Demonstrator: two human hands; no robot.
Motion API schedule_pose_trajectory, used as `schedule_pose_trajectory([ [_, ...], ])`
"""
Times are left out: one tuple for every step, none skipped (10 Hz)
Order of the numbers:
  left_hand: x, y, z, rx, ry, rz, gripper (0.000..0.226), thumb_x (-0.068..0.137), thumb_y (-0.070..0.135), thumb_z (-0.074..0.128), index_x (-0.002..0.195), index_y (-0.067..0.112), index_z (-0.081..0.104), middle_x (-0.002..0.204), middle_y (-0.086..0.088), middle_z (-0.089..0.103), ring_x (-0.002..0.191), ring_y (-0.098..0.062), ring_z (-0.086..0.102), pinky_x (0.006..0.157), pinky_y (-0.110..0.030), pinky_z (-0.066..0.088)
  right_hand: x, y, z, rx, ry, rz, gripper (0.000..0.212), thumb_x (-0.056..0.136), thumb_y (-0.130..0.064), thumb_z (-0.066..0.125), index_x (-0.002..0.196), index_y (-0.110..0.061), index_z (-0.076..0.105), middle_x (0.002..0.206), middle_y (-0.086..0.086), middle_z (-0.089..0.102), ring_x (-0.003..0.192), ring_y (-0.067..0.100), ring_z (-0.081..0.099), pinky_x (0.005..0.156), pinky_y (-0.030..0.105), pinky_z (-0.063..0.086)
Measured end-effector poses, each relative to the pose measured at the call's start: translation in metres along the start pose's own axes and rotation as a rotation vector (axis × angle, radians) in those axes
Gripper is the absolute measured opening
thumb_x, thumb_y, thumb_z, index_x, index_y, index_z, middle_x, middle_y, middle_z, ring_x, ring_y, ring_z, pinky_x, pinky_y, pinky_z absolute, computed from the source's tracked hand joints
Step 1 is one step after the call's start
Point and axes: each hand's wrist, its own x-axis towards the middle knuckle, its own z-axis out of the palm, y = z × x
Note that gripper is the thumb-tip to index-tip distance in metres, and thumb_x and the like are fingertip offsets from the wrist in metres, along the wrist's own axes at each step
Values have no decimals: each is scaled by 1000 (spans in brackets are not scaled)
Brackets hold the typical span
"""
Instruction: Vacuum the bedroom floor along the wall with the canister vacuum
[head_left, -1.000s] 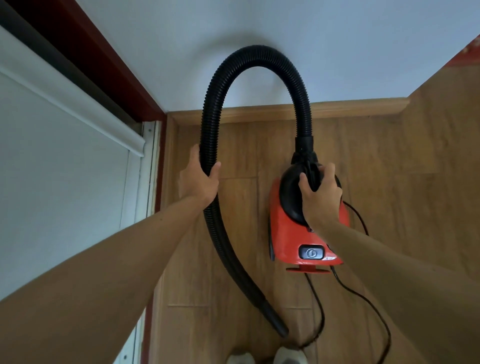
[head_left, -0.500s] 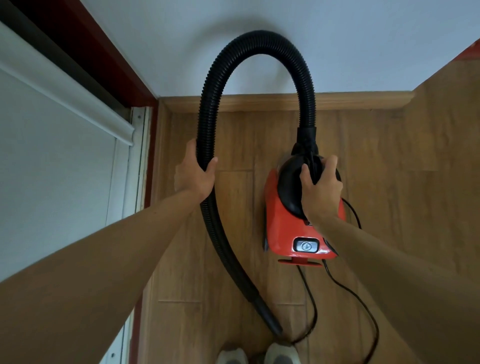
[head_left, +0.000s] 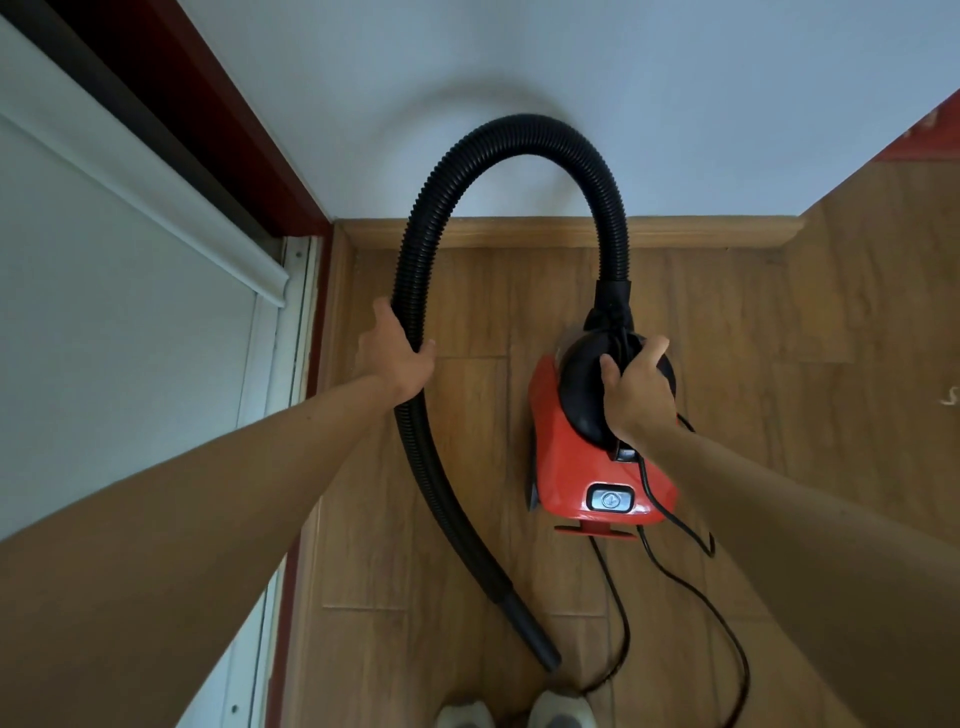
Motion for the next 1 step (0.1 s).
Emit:
schedule_pose_trajectory([
  [-11, 23, -15, 0, -4, 17, 72, 95, 20, 64, 151, 12, 18, 127, -10, 52, 98, -21, 56, 82, -31, 49, 0, -6, -21, -198, -135, 63, 64, 99, -40, 52, 141, 1, 28, 138, 26, 44, 122, 42, 50, 92, 47, 48],
])
